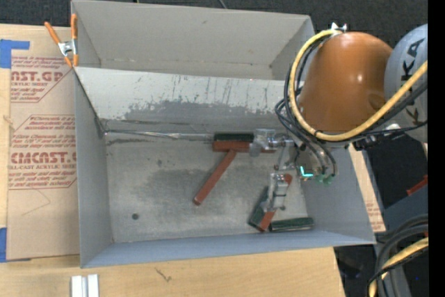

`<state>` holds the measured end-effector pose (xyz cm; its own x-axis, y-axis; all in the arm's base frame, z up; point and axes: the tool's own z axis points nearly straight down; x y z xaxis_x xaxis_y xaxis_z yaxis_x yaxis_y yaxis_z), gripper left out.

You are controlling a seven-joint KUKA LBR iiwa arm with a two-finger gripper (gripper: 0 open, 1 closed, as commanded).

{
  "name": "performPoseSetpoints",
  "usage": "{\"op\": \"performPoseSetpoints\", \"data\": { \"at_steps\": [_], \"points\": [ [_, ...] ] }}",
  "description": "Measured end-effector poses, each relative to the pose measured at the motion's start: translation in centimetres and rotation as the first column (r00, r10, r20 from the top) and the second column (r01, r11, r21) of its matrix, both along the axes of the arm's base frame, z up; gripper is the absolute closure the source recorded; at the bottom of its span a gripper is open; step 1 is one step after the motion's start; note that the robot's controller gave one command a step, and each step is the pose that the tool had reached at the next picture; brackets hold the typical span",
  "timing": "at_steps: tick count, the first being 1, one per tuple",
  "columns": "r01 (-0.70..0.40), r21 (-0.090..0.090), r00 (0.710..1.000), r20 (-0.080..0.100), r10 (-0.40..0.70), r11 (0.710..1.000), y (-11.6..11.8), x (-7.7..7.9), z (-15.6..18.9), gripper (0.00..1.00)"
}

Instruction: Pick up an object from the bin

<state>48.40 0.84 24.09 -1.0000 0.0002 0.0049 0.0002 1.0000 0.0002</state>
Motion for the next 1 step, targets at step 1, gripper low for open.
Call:
{"op": "performPoseSetpoints", "data": {
  "at_steps": [1],
  "points": [
    [0.0,0.0,1.0,0.006,0.0,1.0,0.0,0.13,0.26,0.0]
  ]
}}
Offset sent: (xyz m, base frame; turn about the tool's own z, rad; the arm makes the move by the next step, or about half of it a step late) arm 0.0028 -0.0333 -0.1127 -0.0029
